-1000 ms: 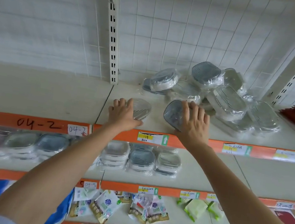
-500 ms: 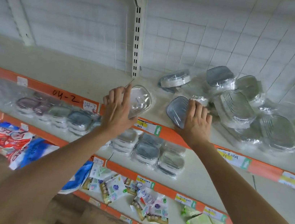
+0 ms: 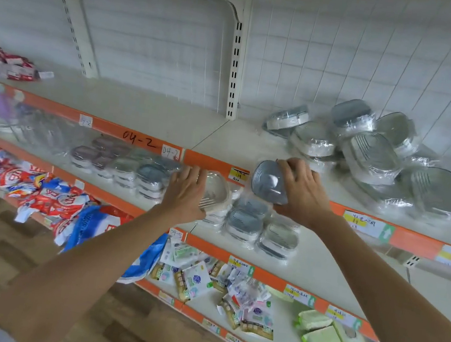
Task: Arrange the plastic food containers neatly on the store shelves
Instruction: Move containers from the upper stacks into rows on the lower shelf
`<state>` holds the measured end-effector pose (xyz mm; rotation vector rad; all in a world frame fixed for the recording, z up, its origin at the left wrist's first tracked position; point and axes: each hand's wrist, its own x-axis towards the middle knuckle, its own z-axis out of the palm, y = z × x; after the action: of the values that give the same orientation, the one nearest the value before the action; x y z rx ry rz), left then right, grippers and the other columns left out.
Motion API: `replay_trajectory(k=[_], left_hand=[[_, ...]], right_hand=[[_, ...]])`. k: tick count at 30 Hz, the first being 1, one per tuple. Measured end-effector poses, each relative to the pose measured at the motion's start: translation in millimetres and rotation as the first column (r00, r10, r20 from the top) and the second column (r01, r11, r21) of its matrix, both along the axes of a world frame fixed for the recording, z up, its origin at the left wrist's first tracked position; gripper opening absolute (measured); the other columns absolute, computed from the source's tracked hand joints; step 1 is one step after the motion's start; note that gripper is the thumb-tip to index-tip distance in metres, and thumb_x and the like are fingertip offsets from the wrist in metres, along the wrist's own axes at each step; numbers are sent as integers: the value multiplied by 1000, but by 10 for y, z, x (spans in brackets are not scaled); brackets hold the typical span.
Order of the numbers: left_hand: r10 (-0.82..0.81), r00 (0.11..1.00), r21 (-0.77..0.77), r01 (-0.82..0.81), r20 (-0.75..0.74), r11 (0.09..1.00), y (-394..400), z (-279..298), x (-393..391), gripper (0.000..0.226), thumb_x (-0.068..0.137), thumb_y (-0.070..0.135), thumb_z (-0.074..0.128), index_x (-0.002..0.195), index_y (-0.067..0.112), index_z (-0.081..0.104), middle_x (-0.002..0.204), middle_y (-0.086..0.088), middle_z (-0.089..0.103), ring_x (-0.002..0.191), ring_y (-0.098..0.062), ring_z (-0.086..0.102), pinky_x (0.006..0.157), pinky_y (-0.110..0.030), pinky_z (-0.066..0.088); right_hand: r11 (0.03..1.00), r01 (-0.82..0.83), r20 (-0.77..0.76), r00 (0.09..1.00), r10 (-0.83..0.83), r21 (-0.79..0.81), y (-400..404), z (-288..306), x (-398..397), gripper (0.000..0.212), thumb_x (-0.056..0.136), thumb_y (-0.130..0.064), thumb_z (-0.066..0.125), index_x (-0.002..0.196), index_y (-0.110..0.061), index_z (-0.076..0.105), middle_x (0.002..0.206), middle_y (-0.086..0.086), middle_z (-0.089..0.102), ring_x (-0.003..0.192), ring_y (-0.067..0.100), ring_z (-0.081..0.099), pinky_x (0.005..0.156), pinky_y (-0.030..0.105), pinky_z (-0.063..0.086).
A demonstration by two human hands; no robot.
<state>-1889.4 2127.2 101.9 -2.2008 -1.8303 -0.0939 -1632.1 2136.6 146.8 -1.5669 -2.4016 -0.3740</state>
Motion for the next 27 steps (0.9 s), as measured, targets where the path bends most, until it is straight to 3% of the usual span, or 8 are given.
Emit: replay_trajectory(k=[5,9,14,18,23,27], left_hand=[[-31,998,-56,34,53,998,-391,-189,-148,88,69,43,73,137,11,27,136,-5,32,124,-24,31,101,-36,32],[8,995,-46,-4,98,999,-801,-392,-329,90,71,47,71,141,15,24,138,-1,33,128,-20,31,106,-40,21],[-27,994,-25,30,110,999,-1097,-504,-418,84,73,41,70,139,13,27,136,-1,40,127,-19,36,108,-38,17],[-62,990,-62,70,123,996,-1124,-558,-294,82,74,41,70,137,14,27,136,-1,39,126,-21,35,106,-41,25],[-87,984,-138,109,157,984,-861,-742,-127,75,73,36,73,132,14,31,133,-3,41,123,-24,39,94,-43,42],[-122,980,-161,148,159,976,-459,-1048,51,67,74,31,73,126,12,34,129,-5,43,120,-25,41,92,-41,43]], right_hand=[[989,40,75,997,-30,-144,-430,-345,-165,96,71,-41,73,146,-12,21,138,10,28,125,27,35,101,33,26],[965,54,17,999,-51,-256,-848,-594,-273,95,69,-40,76,144,-13,24,136,10,30,126,28,33,103,35,29],[960,99,38,995,-92,-263,-1309,-807,-220,95,69,-40,74,144,-14,23,135,8,31,124,27,34,104,33,24],[954,134,64,991,-121,-267,-1388,-904,-141,96,71,-42,73,146,-13,19,138,7,29,128,26,30,107,32,22],[943,190,87,981,-172,-272,-1191,-1186,-106,96,75,-43,70,147,-15,13,141,5,26,131,25,27,109,40,20],[928,220,65,976,-210,-299,-870,-1600,-22,94,77,-44,68,148,-17,12,143,2,25,132,24,25,107,46,23]])
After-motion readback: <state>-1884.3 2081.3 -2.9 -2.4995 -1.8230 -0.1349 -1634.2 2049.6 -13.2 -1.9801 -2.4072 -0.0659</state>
